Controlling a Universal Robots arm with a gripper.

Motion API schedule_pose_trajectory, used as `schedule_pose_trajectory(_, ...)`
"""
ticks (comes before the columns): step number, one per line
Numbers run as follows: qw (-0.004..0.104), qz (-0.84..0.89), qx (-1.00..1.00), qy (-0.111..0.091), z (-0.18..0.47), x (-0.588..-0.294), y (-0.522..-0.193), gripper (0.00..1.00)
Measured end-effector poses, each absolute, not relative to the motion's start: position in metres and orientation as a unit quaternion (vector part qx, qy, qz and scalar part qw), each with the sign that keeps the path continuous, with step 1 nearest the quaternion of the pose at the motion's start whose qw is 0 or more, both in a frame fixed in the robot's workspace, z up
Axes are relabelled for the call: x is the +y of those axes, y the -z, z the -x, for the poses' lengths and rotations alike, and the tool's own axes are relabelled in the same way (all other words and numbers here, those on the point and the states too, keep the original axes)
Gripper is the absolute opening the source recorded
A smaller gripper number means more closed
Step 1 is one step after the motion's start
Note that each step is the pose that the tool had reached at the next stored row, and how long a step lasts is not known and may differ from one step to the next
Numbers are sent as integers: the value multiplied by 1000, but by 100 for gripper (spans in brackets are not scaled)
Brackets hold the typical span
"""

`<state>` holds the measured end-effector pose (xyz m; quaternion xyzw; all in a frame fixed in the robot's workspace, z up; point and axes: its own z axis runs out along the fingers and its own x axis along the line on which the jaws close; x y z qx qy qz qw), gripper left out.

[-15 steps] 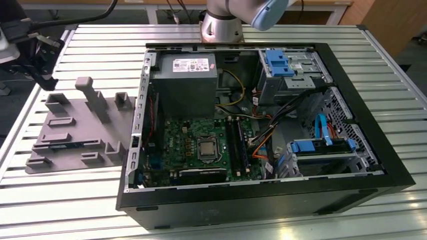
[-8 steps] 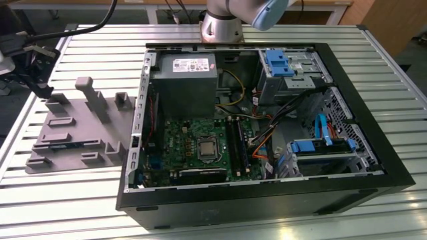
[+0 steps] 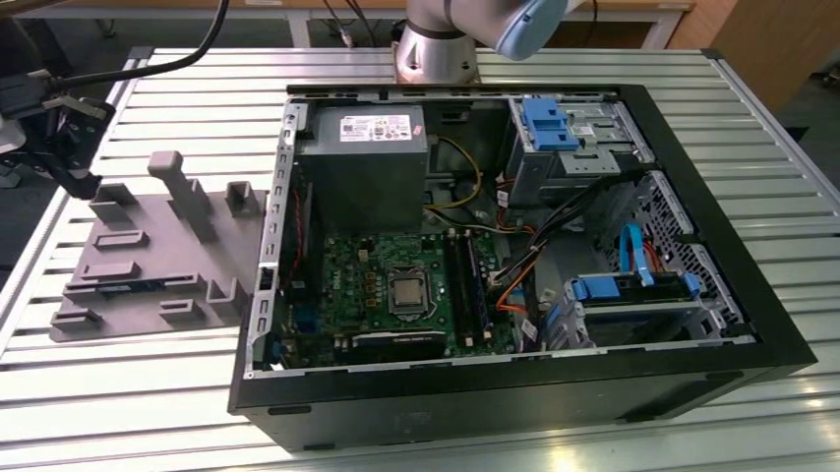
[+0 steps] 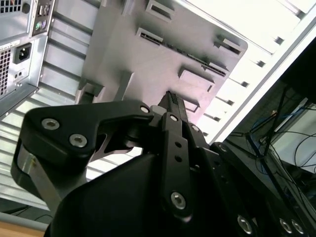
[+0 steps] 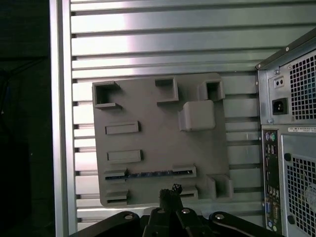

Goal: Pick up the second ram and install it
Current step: 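Reach for the second ram, then pick up the second ram and move it above second insertion slot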

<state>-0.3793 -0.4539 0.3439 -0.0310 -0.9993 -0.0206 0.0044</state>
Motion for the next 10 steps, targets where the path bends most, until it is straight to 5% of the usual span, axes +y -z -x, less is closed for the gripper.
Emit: schedule_pose_trajectory(10, 4, 29, -999, 21, 386, -466, -341, 11)
